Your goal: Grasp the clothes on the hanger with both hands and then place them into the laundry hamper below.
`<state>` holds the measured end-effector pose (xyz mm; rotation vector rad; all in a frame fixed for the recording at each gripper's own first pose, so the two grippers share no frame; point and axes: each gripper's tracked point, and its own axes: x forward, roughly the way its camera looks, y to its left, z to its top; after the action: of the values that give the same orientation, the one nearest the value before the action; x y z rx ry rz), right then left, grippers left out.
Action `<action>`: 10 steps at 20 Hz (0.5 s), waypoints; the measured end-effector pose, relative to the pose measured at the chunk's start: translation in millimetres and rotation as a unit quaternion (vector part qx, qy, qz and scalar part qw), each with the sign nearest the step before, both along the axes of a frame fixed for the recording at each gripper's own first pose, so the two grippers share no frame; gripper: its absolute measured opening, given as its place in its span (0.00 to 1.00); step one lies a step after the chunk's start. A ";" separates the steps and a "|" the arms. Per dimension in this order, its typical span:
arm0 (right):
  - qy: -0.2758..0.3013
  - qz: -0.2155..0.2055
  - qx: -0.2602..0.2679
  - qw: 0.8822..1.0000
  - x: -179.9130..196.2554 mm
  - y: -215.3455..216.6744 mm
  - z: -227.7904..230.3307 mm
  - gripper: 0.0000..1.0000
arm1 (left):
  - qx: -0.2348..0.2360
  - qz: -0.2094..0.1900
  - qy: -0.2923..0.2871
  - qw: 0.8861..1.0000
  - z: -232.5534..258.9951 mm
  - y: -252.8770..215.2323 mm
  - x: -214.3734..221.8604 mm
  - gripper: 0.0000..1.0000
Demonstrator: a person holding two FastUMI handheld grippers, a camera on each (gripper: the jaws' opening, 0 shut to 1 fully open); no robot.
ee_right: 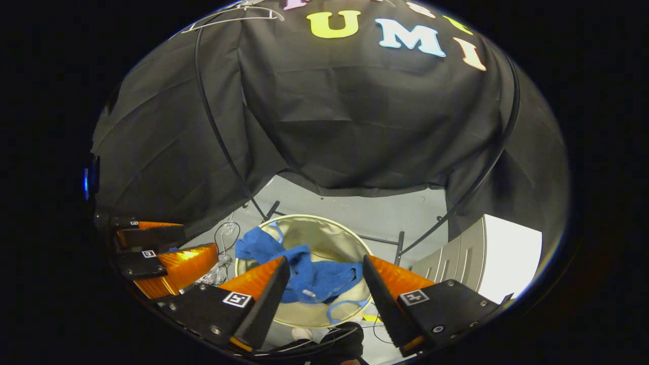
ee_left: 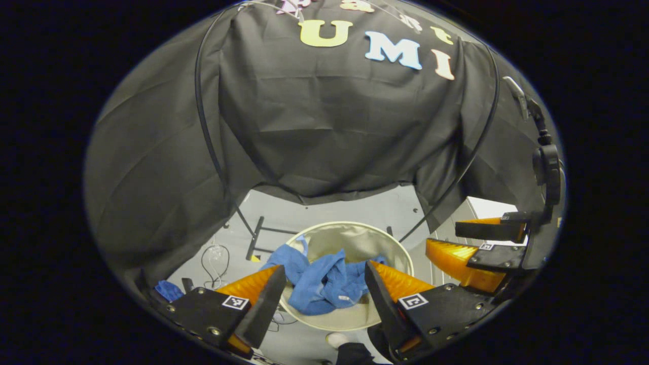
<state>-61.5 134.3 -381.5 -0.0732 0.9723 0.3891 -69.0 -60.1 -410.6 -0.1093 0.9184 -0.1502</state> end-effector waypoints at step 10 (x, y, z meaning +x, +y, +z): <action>-0.038 -0.013 0.008 0.999 3.3 -4.0 29.6 0.94 | 0.006 -0.003 -0.053 0.999 53.4 5.0 20.3 0.91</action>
<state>-58.2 130.3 -351.9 -0.0592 0.8944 0.3671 -48.7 -55.1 -357.2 -0.0864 0.8129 -0.1553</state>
